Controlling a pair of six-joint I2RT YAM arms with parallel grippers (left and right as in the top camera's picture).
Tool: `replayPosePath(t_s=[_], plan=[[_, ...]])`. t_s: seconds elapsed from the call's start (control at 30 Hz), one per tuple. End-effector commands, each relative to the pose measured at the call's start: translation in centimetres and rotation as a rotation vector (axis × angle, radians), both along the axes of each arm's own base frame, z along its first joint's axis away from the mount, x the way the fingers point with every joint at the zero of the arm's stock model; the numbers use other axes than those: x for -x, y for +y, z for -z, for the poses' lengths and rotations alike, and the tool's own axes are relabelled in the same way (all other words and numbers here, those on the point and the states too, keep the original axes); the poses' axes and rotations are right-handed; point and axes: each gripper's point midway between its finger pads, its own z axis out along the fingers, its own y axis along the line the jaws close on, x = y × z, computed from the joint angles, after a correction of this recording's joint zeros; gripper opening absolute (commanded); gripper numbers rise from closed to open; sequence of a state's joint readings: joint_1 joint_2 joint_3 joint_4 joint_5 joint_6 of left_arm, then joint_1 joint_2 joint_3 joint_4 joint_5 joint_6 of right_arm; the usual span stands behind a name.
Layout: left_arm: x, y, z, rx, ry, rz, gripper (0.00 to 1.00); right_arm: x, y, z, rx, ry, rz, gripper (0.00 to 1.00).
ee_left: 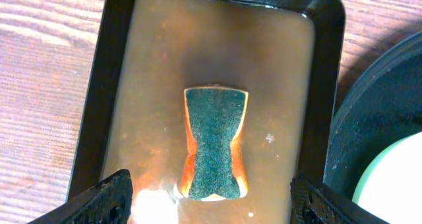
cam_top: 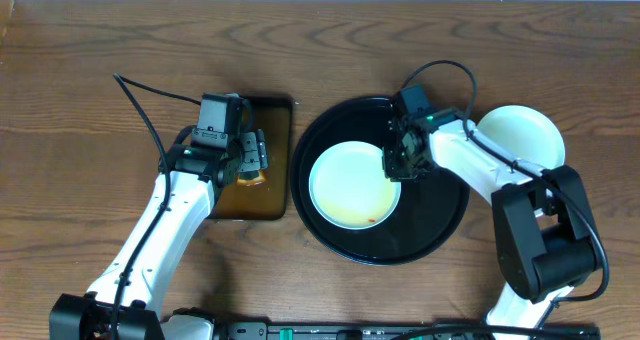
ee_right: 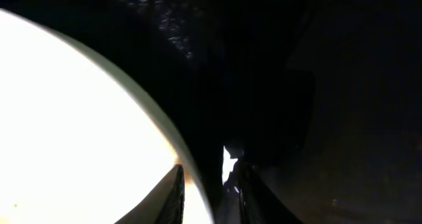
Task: Clean dirty plates on tray and stack at the side
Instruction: 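Grasp the wiped plate's rim with the right gripper and lift it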
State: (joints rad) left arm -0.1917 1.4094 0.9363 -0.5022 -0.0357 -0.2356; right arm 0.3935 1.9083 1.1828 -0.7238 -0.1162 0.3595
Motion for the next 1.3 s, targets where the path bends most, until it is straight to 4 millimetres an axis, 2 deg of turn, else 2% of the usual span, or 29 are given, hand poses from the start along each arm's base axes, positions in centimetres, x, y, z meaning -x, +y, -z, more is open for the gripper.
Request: replayPosePath(t_s=[0.0, 0.13, 0.27, 0.6, 0.73, 0.97, 1.1, 1.27], plan=[[0.4, 0.0, 0.7, 0.000, 0.028, -0.006, 0.79, 1.0, 0.6, 1.1, 0.011, 0.028, -0.023, 0.25], [0.4, 0.0, 0.7, 0.000, 0.029, -0.006, 0.79, 1.0, 0.9, 1.1, 0.009, 0.025, -0.029, 0.18], [0.5, 0.0, 0.7, 0.001, 0.029, -0.006, 0.79, 1.0, 0.9, 1.1, 0.009, 0.024, -0.029, 0.01], [0.5, 0.0, 0.7, 0.000, 0.029, -0.006, 0.79, 0.3, 0.7, 0.9, 0.015, -0.002, -0.024, 0.01], [0.6, 0.0, 0.7, 0.000, 0.034, -0.006, 0.79, -0.7, 0.4, -0.6, -0.003, -0.046, -0.004, 0.01], [0.6, 0.0, 0.8, -0.001, 0.036, -0.006, 0.79, -2.9, -1.2, -6.3, -0.034, -0.213, 0.021, 0.01], [0.6, 0.0, 0.8, -0.001, 0.035, -0.006, 0.79, -3.2, -1.5, -8.5, -0.046, -0.273, 0.021, 0.01], [0.6, 0.0, 0.8, -0.001, 0.035, -0.006, 0.79, -4.1, -3.8, -10.1, 0.081, -0.366, 0.016, 0.01]])
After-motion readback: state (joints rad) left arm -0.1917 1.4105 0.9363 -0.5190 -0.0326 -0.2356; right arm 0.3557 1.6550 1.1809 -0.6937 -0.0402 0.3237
